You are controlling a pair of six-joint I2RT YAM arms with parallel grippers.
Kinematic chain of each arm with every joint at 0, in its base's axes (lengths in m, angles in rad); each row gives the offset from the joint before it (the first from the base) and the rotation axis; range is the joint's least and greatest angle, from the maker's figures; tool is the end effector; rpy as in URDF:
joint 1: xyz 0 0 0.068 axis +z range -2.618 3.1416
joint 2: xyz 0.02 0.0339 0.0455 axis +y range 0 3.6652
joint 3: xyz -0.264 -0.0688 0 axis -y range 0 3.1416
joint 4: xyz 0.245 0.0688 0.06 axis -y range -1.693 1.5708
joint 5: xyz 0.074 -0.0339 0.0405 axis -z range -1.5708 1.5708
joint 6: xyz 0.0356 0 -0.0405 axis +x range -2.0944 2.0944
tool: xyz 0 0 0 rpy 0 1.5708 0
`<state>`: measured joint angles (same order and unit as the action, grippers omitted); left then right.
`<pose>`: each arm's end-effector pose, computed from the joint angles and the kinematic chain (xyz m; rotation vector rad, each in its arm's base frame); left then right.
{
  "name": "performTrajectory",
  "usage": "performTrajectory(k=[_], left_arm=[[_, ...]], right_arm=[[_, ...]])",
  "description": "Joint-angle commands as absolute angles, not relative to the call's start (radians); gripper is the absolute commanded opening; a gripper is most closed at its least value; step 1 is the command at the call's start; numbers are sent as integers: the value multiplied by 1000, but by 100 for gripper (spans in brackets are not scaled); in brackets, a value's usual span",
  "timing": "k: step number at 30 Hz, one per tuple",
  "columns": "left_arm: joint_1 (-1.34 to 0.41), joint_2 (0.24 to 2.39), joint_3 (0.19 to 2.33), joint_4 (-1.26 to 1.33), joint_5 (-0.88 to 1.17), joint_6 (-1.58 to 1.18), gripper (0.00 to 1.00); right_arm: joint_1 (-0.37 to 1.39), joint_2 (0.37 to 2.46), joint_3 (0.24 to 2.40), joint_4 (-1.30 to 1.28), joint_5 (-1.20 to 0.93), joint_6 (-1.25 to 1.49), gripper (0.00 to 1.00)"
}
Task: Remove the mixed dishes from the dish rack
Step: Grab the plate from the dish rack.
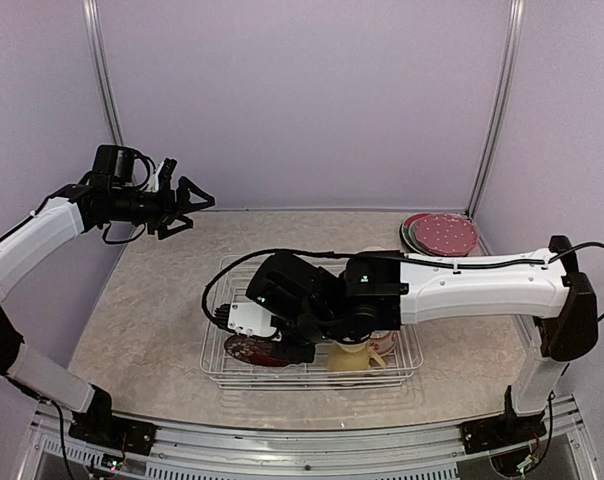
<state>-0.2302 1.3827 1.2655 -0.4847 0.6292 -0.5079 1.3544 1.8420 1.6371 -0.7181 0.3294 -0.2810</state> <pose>0.2928 -0.0901 0.3456 0.0692 2.2492 -1.0942 0.0988 0.3958 0.2909 -1.6754 1.7559 0.0698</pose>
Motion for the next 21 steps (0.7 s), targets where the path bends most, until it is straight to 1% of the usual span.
performTrajectory(k=[1,6,8,13,17,21], left_arm=[[-224,1395,1290,-488,642,-500,99],[-221,1396,1290,-488,646,-503,99],[-219,1397,1290,-486,650,-504,99],[-218,1403,1292,-486,654,-508,99],[-218,1404,1290,-488,652,-506,99],[-219,1403,1290,-487,652,-508,99]], right_arm=[[1359,1722,1610,-551,420,-312,0],[1358,1603,1508,-413,372,-307,0],[1354,1546,1437,-337,361,-296,0],[1315,1370,1222,-26,310,-214,0],[1213,1249,1057,211,221,-35,0],[1075,1171,957,318,222,216,0]])
